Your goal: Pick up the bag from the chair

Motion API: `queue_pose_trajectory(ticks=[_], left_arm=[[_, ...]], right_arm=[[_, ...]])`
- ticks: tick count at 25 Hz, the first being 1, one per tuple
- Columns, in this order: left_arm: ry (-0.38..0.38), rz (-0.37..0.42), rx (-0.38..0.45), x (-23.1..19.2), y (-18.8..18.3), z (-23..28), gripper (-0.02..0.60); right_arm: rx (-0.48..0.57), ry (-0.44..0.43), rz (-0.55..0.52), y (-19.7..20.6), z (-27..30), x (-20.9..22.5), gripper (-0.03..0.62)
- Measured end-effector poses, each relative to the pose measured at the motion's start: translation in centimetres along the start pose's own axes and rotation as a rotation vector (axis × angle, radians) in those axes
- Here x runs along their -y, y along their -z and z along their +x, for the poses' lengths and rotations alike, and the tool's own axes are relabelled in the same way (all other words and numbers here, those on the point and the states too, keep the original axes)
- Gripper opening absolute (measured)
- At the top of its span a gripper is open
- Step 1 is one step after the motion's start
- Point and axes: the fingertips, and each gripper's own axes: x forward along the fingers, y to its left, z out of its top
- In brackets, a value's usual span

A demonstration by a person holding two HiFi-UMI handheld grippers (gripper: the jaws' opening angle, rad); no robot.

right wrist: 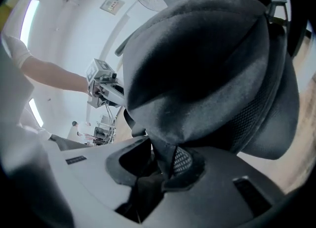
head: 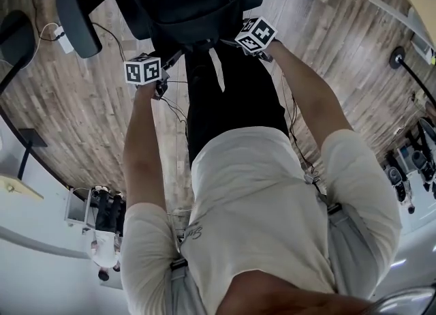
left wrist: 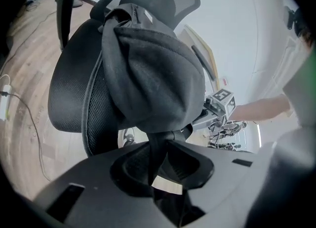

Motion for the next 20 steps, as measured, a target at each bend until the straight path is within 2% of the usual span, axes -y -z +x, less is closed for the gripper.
queue_pose_trajectory(ticks=[6,11,15,20], left_arm=[[-0.005,0.086,0.025,3.3,-1.9,-2.7,0.091],[0.000,0.125,0.077,5.5,-4.4,-5.6,0.092],[-0.014,0.122,0.135,7.5,-6.1,-7.5,0.092],[-0.057,0.110,0.184,8.9,-7.5,-8.7,0.092]], right_arm=[[0.077,-0.004,-0.010,-2.1,-3.5,-2.0,0.069],[0.169,0.000,-0.033,-5.4,-6.5,-3.6,0.067],[0.236,-0.002,-0.015,-7.4,-8.8,-4.6,0.067],[0.266,0.007,-0.018,-9.0,-10.7,-5.3,0.068]])
